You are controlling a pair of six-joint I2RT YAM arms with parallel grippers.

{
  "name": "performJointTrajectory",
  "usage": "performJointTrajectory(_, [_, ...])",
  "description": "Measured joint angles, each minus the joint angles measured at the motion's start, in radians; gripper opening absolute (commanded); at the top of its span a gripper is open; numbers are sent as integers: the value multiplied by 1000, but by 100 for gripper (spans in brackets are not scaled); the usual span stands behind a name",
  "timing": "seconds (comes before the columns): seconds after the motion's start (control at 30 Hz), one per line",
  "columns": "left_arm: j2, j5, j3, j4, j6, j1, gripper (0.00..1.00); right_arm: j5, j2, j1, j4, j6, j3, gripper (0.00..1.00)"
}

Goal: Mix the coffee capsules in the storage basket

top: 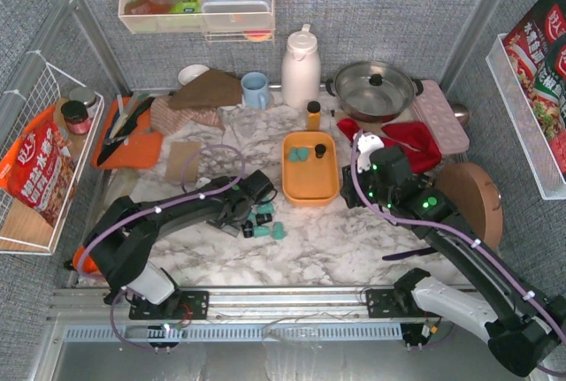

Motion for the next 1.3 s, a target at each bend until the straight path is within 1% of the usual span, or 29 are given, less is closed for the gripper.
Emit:
performJointTrajectory(0.03, [5, 0, 11, -19, -14, -5, 81, -2, 0, 0, 0, 0, 0, 52])
performJointTrajectory(0.2, [33, -3, 56, -98, -67, -18, 79, -26, -2, 0, 8, 1, -6, 52])
performJointTrajectory(0.33, [31, -17, 76, -151, -97, -31, 72, -39, -5, 0, 15, 3, -7, 52])
performJointTrajectory(0.4, [20, -27, 81, -170, -110, -37, 64, -49, -5, 0, 19, 4, -7, 52])
performJointTrajectory(0.47, [11, -32, 79, -177, -115, -40, 61, -51, -6, 0, 21, 4, -7, 52])
performJointTrajectory(0.63, [-2, -34, 24, -162, -122, -40, 60, -52, -12, -1, 21, 4, -7, 52])
performJointTrajectory(0.8, [-20, -24, -19, -123, -129, -40, 55, -52, -14, -1, 21, 4, -7, 52])
performJointTrajectory(1.07, [3, -9, -26, -56, -129, -40, 55, -52, -14, -1, 20, 4, -7, 52])
performJointTrajectory(1.3, [35, -16, -26, -53, -129, -40, 54, -53, -19, -1, 20, 4, -7, 52])
